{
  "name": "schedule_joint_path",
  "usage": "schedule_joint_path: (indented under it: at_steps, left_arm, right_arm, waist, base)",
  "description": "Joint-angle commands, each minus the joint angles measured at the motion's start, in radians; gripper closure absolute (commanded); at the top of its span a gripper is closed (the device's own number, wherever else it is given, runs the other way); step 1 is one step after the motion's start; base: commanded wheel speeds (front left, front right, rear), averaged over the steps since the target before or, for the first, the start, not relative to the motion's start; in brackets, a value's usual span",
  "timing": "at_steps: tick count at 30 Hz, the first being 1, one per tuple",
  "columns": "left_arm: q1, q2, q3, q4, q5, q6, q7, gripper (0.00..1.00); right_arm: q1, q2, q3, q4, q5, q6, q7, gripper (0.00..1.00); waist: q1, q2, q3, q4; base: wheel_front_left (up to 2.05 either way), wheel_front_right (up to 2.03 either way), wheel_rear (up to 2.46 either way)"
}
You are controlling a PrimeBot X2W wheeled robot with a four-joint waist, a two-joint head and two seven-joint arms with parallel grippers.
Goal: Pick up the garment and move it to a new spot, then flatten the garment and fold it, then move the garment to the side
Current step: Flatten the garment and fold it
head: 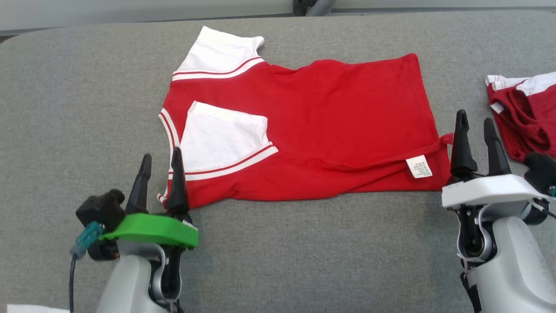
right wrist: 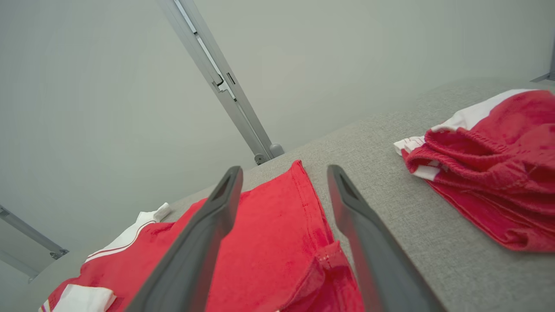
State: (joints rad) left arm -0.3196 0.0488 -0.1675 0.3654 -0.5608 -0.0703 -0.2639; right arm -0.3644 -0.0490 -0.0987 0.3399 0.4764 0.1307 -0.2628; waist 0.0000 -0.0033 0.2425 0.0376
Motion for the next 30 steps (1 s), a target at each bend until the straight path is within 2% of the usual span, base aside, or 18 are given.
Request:
schedule_joint_path:
  at_steps: [1,9,21,27,28,29,30]
  left_arm:
    - [0.052,0.003,0.006,0.011,0.012,-0.003,0.0,0.0]
    - [0.127,0.007,-0.005,0.112,-0.005,-0.009,0.024,0.0]
    - [0.07,0.004,0.021,0.235,-0.196,0.028,0.095,0.0]
    - [0.028,0.003,0.019,0.314,-0.263,0.024,0.097,0.0]
    - [0.023,0.003,0.017,0.327,-0.27,0.021,0.094,0.16]
    - [0.017,0.003,0.017,0.341,-0.28,0.019,0.092,0.49]
    - [0.012,0.003,0.015,0.353,-0.289,0.016,0.087,0.61]
  right_arm:
    - [0.049,-0.003,-0.011,-0.031,-0.025,0.0,-0.003,0.0]
    - [0.176,-0.003,-0.029,-0.096,-0.049,0.0,-0.003,0.0]
    - [0.215,-0.003,0.002,-0.112,-0.018,0.0,-0.003,0.0]
    - [0.205,-0.003,0.008,-0.11,-0.016,0.0,-0.003,0.0]
    - [0.205,-0.003,0.009,-0.107,-0.015,0.0,-0.003,0.0]
    - [0.206,-0.003,0.012,-0.102,-0.015,0.0,-0.003,0.0]
    - [0.206,-0.003,0.015,-0.096,-0.016,0.0,-0.003,0.0]
  waist:
    - [0.0,0.0033,-0.034,0.015]
    - [0.0,0.0033,-0.088,0.02]
    - [0.0,0.0033,-0.079,-0.043]
    - [0.0,0.0033,-0.057,-0.078]
    - [0.0,0.0033,-0.054,-0.082]
    - [0.0,0.0033,-0.051,-0.085]
    - [0.0,0.0033,-0.05,-0.086]
  base:
    - [0.0,0.0,0.0]
    - [0.0,0.0,0.0]
    - [0.0,0.0,0.0]
    - [0.0,0.0,0.0]
    - [0.0,0.0,0.0]
    - [0.0,0.0,0.0]
    - [0.0,0.0,0.0]
